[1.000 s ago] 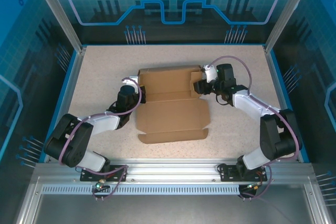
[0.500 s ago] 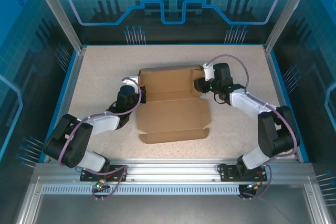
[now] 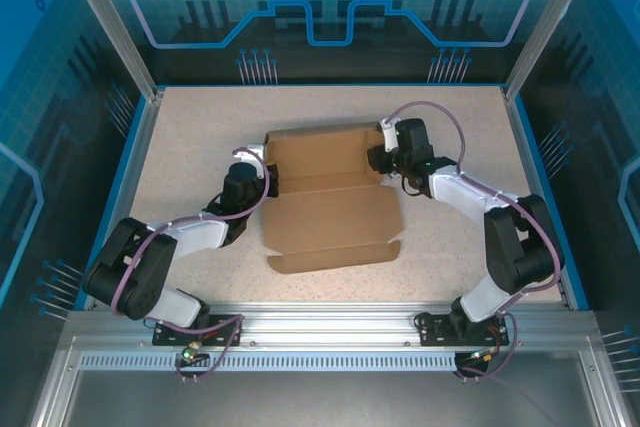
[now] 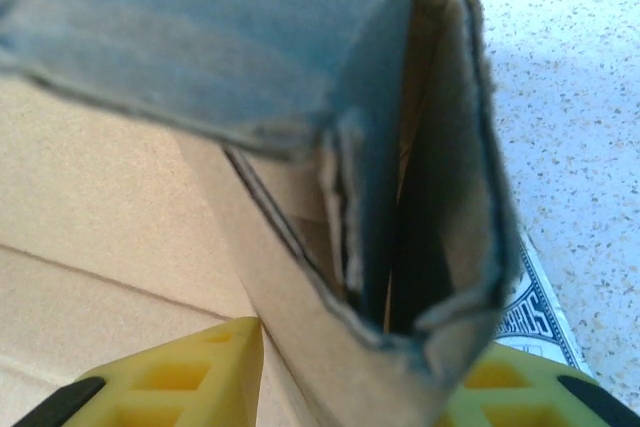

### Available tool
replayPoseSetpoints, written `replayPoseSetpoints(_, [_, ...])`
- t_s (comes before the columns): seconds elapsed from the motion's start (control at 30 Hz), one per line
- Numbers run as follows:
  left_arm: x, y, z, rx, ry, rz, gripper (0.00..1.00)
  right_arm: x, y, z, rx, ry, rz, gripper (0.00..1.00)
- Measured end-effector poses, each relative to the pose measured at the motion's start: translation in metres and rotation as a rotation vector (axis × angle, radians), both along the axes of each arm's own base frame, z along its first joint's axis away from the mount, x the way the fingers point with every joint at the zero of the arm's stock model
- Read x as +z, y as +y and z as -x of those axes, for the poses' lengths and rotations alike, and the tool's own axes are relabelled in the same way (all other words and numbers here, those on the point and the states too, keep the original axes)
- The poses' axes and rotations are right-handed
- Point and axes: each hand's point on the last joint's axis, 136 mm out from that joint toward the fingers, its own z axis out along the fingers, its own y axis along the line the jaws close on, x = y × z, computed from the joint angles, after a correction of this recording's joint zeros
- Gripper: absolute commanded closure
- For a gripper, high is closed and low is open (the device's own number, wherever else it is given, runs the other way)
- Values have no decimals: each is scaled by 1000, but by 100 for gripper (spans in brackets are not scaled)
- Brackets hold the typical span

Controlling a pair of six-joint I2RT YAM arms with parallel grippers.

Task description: Fold the paper box

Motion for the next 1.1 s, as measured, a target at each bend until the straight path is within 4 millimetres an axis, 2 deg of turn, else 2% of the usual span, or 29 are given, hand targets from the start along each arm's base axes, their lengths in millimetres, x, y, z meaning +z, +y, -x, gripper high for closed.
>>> replayPoseSetpoints(0.17, [0,0,0,0,0,0,85,3,-6,-6,-41,-7,24,60])
replayPoseSetpoints(0.47, [0,-2,1,-10,0,3,85,-4,-19,-4,-93,15,80,59])
replayPoseSetpoints(0.63, [0,-5,1,-22,2,5,85,-8,-25,-1,-106,29,110,63])
replayPoseSetpoints(0.83, [0,-9,3,-39,3,11,85,-6,-27,0,-125,34,160,69])
replayPoseSetpoints(1.1, [1,-10,2,-42,1,13,85,-9,-25,-5,-178,28,268,69])
